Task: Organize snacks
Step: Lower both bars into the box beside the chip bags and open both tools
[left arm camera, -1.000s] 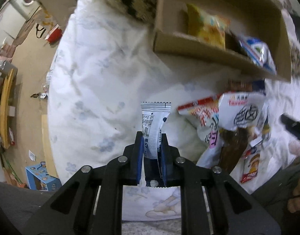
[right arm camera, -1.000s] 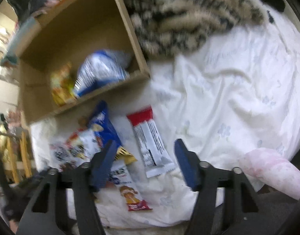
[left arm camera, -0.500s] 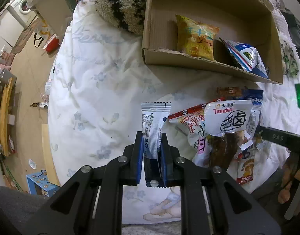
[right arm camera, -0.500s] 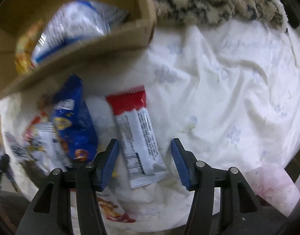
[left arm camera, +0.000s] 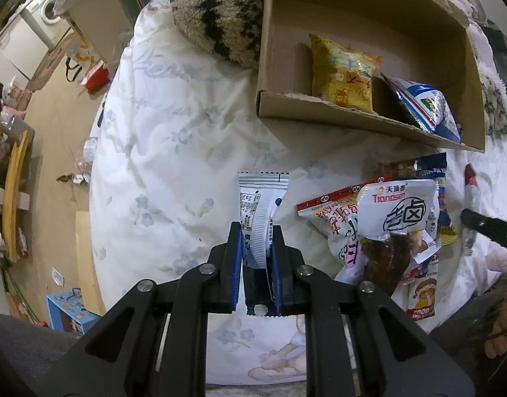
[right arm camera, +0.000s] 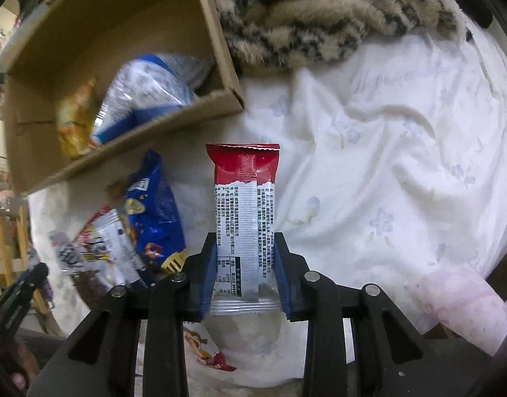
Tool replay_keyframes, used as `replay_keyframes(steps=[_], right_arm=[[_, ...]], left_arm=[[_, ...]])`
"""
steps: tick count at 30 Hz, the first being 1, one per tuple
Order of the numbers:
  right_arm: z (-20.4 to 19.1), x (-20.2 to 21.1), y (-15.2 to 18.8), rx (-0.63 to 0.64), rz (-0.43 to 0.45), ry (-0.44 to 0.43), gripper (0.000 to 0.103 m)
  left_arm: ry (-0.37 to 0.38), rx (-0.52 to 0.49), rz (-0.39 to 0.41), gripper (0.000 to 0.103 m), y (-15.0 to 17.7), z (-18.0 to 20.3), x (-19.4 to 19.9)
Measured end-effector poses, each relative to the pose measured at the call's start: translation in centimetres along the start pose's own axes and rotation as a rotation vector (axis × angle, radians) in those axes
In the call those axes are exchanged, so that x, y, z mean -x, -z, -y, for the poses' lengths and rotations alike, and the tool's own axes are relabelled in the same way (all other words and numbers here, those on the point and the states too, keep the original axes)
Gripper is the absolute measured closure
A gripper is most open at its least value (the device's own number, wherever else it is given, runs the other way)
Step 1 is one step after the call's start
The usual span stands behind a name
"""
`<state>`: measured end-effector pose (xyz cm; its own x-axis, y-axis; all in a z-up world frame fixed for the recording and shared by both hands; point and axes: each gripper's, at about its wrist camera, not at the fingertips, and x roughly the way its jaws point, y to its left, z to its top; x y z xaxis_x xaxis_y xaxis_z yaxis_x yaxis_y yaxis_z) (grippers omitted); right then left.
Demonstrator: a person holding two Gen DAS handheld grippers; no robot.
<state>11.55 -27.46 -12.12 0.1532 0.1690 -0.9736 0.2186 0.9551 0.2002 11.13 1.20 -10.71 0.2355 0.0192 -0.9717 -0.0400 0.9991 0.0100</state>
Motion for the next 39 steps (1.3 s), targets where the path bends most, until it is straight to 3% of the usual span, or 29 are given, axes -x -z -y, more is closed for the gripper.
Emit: replay_keyframes(steps=[13,17,21,28,39], right_arm=[[2.5,7.1,0.3,-0.149,0.316,-0.086,0.070],[3.1,10.8,0.9,-0.161,0.508,-0.161,0.070],[2.3,12.7,0.6,-0.118,0.587,-0.288,0.070],[0.6,13.1,-0.1,-0.054,0.594,-0.367,0.070],[-1.6,12.2,-2.7,0.022,0.570,-0.385,0.070]], left_arm=[[-0.035,0.024,0.152,0.090,-0.2,-0.8,2.7],[0.007,0.050,0.228,0.090,-0.8,-1.3,4.7],[0.025,0.016,0.331,0.090,-1.9,-0.8,8.0],[0.036,-0.008,0.402,0.090,-3.9,-0.3,11.1],[0.057,-0.049,0.423,0.090,-7.7,1.2,11.0]])
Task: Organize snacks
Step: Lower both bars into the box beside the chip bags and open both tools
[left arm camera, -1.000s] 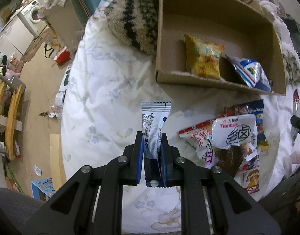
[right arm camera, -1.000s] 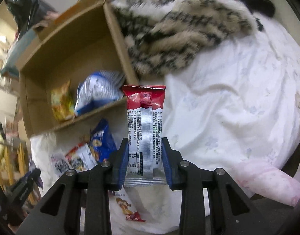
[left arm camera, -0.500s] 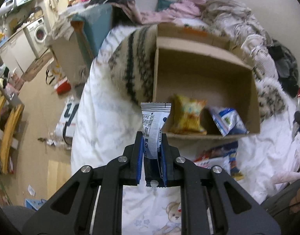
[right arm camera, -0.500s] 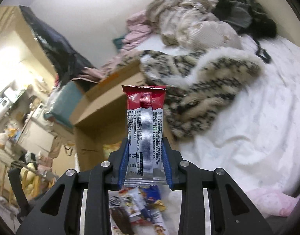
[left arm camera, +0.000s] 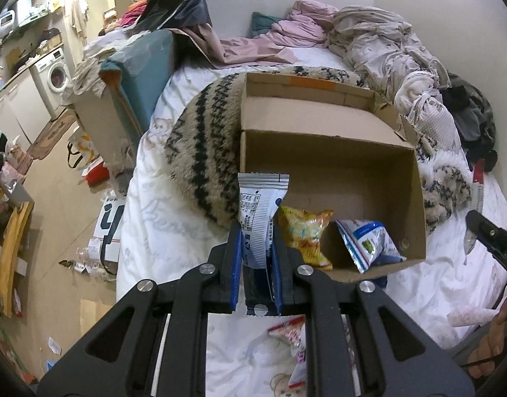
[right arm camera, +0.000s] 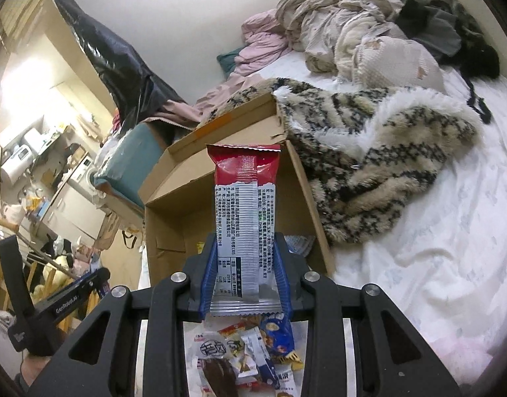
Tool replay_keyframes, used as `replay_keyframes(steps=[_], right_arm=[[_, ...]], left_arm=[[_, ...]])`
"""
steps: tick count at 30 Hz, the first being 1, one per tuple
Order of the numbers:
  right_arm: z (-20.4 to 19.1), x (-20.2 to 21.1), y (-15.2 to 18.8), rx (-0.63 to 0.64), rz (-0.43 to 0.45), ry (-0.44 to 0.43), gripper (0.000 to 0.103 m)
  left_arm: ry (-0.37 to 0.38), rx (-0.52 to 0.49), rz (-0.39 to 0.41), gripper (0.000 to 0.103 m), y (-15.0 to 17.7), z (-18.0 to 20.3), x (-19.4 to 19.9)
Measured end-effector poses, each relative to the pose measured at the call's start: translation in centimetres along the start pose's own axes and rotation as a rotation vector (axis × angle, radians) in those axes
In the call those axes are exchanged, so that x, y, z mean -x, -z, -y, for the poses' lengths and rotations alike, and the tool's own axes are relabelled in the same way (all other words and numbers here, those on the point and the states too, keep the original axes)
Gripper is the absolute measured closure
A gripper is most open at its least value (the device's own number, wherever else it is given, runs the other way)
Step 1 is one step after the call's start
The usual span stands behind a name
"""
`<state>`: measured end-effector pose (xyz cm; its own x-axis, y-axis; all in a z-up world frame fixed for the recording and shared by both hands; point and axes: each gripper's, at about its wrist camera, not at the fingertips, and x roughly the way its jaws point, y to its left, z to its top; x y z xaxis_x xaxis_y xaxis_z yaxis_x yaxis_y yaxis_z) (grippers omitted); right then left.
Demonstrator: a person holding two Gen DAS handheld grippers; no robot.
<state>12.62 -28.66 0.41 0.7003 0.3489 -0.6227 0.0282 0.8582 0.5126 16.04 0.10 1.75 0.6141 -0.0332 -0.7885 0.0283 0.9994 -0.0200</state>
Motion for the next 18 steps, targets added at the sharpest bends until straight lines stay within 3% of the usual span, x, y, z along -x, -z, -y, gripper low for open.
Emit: replay_keyframes(steps=[8,18], right_arm=[[-1.3,-3.9,-1.1,0.070,-0.068,-0.012,0.070],[-2.5,-9.8,-0.9,0.128,-0.187,-0.041,0.070]], left_arm=[[0.002,-0.042,-0.009,0.090,-1.9,1.6,-3.5],[-0.012,-0.064,-0.057,0.090,-1.1,2.2,-7.9]])
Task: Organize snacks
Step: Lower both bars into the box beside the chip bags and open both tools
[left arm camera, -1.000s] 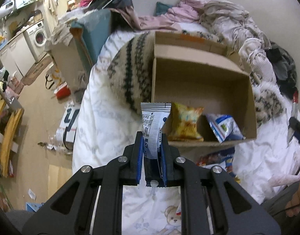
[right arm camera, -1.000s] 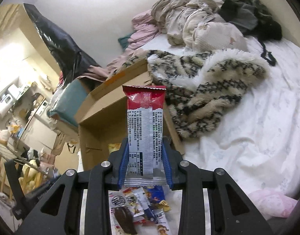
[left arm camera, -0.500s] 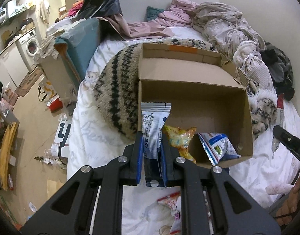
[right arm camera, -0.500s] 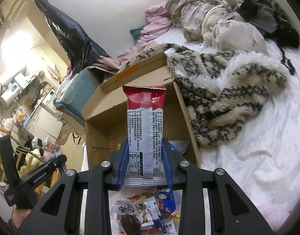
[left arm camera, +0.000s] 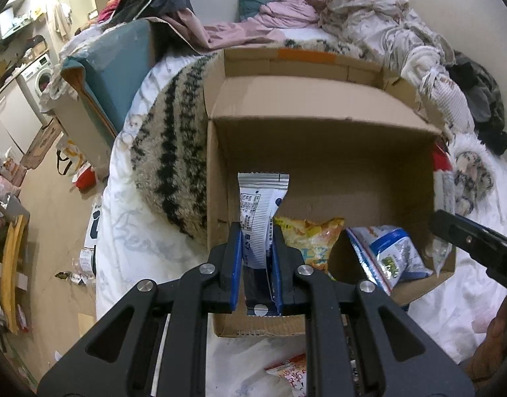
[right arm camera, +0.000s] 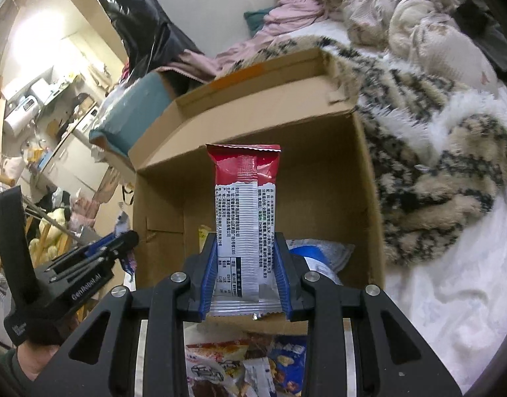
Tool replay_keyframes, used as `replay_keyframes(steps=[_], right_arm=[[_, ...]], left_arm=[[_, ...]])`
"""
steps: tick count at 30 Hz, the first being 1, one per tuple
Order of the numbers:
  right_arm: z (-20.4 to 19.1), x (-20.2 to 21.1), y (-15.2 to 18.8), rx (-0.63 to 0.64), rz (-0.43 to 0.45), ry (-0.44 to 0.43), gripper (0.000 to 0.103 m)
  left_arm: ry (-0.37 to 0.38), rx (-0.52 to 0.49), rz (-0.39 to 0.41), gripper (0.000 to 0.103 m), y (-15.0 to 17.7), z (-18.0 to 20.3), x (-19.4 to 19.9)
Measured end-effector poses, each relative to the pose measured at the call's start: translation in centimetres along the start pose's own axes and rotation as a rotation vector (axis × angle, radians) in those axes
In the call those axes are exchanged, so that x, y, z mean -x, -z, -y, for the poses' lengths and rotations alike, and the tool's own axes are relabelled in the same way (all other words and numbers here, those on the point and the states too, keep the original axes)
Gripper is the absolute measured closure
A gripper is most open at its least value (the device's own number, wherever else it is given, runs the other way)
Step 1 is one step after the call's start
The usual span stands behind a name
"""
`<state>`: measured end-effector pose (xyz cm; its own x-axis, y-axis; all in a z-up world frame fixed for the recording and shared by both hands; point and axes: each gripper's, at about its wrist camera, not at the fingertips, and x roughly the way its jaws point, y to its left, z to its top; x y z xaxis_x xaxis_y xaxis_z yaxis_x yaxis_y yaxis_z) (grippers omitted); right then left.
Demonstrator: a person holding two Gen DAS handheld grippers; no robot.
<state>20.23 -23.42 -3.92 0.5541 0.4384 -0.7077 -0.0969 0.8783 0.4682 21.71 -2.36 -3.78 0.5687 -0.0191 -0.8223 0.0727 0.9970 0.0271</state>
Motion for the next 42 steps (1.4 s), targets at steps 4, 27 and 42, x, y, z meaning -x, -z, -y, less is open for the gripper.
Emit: replay_keyframes(steps=[4,27,42], right_arm=[[-0.2,-1.6,0.2,-0.009,-0.038,-0.020,0.070],[0.8,-4.0,1.3,-0.054,-0.133,0.017,0.067],[1.2,-2.8,0.7,-0.067,-0.066,0.008,0.022]], left_arm=[[-0.012,-0.003,-0.004,0.090,0.4,-0.1,-1.0],[-0.016,-0.027,0.022,0.089,0.8,0.5,-1.4],[0.027,0.013,0.052,0.042,0.7,0.1,-0.5]])
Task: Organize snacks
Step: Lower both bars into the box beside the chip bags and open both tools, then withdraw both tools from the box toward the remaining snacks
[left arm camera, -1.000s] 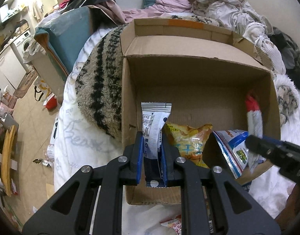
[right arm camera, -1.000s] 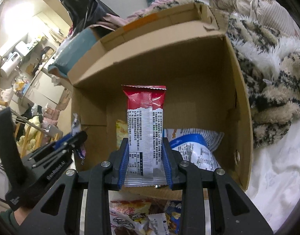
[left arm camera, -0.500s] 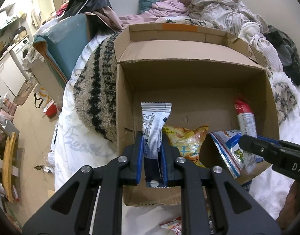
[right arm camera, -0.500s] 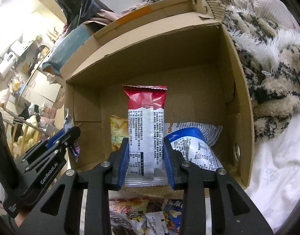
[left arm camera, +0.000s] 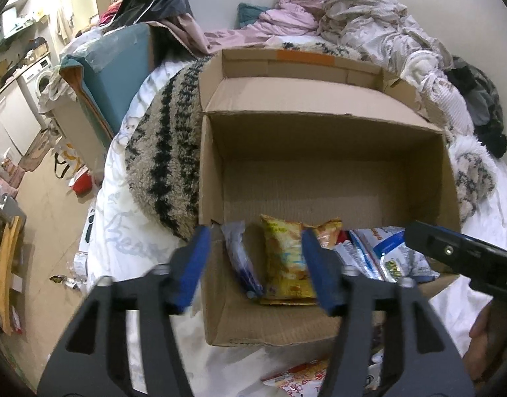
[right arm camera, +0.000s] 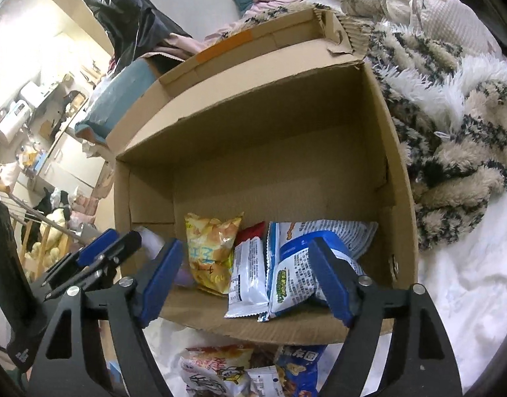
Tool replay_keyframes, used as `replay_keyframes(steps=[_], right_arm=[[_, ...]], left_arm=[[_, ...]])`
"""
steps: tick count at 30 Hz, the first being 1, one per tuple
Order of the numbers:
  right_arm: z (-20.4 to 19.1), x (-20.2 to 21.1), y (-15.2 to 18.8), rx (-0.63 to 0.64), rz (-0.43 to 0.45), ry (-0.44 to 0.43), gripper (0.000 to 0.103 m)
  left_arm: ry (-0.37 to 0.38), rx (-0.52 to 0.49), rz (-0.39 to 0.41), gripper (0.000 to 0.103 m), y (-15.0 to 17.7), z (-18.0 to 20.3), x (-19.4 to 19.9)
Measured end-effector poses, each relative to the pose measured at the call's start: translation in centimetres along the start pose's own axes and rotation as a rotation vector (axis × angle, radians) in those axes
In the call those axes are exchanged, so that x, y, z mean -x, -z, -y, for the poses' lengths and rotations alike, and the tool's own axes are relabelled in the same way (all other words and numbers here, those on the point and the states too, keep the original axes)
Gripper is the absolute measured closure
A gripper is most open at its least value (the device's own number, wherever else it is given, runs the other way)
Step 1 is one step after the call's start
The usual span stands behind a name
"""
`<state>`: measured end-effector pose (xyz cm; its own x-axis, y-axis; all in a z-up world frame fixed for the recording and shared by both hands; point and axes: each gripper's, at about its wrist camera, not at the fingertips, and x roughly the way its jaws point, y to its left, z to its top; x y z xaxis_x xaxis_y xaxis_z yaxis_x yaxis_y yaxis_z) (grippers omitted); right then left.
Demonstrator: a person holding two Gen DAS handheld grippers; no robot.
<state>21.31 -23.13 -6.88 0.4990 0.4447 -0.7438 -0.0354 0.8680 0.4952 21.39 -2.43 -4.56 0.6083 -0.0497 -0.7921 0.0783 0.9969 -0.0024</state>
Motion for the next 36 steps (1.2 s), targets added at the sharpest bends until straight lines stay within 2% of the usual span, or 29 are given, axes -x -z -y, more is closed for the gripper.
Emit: replay_keyframes(steps=[3,6,9,16,19,22,26,31,32,34,36], right_arm=[[0.2,0.1,-0.1,0.000,-0.001,0.005,0.022],[0.1,0.5,-0.3,0.014,0.006,0.015,0.022],[0.1,1.4,-0.1,0.005,0.029,0.014,0.022],[-0.2,3.7,1.1,-0.005,0.054,0.022,0.022],[-0.7,5.0,1.5,0.000,0.072,0.016,0.021],[-0.9,5.9,2.3,0.002,0.081,0.004,0.017],[-0.8,7.0,4.0,-0.015,0.068,-0.004,0.017],[-0.7,8.3,5.7,-0.037,0.046,-0.019,0.011],[-0.6,8.5,6.1,-0.043,0.041,-0.019,0.011],[-0.5,9.0,6.8,-0.053,0.036,-0.017,0.009],[-0.4,9.2,7.6,-0.062,0.017,-0.015,0.008]], left_arm=[[0.028,-0.002,-0.016,0.038,0.3,0.2,-0.1],[0.039,0.003,-0.016,0.028,0.6,0.1,0.4],[0.028,-0.003,0.003,0.023,0.8,0.0,1.3],[-0.006,0.041,0.016,0.022,1.1,-1.8,3.5],[0.033,0.086,0.040,0.022,1.5,-2.7,5.6],[0.024,0.070,0.065,0.022,2.3,-2.8,7.4],[0.035,0.095,0.033,0.022,3.7,-3.4,8.3],[0.004,0.106,0.005,0.022,5.6,-4.1,9.2],[-0.018,0.100,-0.005,0.020,6.0,-4.1,9.3],[-0.037,0.100,-0.032,0.004,6.8,-4.2,9.1],[-0.037,0.120,-0.067,0.004,7.4,-4.4,8.9]])
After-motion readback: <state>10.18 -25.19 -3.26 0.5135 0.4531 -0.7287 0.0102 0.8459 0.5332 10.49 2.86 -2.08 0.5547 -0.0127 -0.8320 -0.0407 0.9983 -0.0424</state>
